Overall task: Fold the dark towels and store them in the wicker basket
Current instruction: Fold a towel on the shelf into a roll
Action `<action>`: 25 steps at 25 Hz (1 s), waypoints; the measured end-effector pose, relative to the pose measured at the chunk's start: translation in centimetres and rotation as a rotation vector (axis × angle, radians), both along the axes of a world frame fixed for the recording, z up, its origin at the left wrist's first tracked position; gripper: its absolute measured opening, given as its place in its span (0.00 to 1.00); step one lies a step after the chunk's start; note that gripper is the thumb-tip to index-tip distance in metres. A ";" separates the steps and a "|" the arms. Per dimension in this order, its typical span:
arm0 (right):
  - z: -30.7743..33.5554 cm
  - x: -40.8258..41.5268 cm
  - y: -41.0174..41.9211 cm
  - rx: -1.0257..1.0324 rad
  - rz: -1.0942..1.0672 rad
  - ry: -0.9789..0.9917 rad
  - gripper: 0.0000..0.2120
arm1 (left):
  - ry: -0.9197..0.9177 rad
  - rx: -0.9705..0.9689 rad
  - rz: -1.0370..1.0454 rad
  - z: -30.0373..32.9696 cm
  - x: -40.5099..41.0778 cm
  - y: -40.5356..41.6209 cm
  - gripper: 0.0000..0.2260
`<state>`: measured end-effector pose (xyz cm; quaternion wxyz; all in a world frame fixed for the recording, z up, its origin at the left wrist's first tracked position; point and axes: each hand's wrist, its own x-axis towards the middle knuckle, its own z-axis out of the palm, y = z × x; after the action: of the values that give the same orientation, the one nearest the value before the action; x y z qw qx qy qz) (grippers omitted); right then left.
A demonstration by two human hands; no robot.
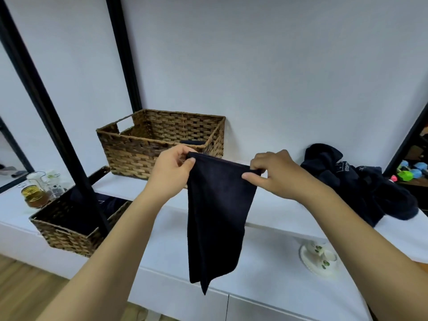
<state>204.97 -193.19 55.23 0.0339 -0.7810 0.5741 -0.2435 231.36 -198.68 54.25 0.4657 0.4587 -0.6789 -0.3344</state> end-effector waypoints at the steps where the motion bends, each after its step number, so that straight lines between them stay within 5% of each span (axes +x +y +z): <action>1: 0.1 -0.1 0.2 -0.010 -0.018 -0.047 0.15 | 0.002 -0.008 -0.002 -0.1 -0.3 0.2 0.09; 10: 0.5 -1.7 2.4 0.017 -0.141 -0.173 0.12 | 0.128 0.109 -0.040 0.3 -2.6 1.6 0.06; 22: -0.3 -2.4 3.7 0.125 -0.261 -0.302 0.11 | 0.080 0.239 -0.151 0.0 -3.8 1.9 0.05; 25: 0.4 -2.5 4.2 0.157 -0.276 -0.453 0.03 | 0.157 0.275 -0.213 1.0 -3.8 2.0 0.05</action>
<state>202.49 -189.03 55.64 0.1885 -0.6160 0.6700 -0.3690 227.53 -196.65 55.25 0.4118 0.4161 -0.6331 -0.5063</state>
